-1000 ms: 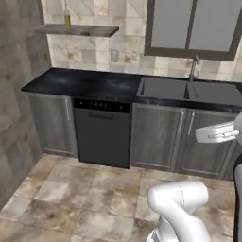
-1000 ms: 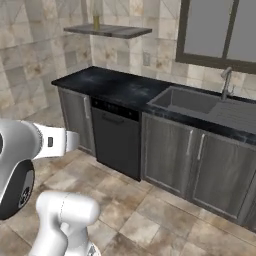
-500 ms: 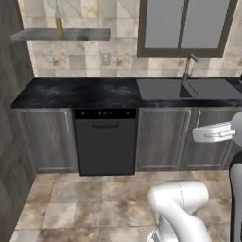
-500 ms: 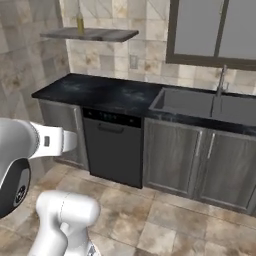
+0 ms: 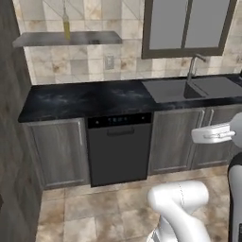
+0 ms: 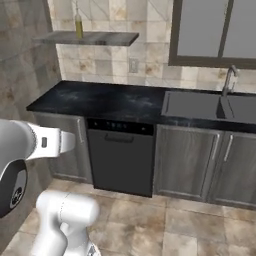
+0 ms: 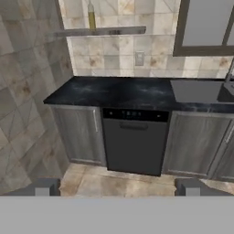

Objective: Take 2 condiments from the cabinet and move them on the counter near the stove.Make sure the condiments are lined up with each other, next to each other.

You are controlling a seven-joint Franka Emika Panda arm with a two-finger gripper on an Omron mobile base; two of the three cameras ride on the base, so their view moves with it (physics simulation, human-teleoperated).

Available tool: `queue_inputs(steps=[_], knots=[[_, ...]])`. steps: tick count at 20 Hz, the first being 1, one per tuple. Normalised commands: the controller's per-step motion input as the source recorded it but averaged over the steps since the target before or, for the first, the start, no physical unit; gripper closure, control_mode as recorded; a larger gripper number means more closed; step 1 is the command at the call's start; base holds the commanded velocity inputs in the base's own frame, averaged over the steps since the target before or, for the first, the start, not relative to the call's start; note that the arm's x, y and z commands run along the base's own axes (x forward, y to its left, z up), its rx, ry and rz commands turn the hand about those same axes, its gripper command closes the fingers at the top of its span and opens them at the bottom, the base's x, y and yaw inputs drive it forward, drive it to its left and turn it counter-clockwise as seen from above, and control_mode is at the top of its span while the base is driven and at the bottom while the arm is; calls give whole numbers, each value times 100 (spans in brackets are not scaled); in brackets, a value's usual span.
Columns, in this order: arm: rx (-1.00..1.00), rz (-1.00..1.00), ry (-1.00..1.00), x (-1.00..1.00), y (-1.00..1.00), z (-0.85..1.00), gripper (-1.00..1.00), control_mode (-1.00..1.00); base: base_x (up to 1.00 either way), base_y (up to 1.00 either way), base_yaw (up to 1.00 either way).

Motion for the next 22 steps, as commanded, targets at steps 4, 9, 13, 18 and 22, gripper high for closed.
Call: queue_inputs(steps=[4,9,13,18,22], knots=[[0,0,0,0,0,0,-100,100,87,55,-16],[0,0,0,0,0,0,-100,100,68,56,-1],[0,0,0,0,0,0,-100,100,64,53,0],[0,0,0,0,0,0,-100,100,61,54,0],[0,0,0,0,0,0,-100,100,64,55,0]])
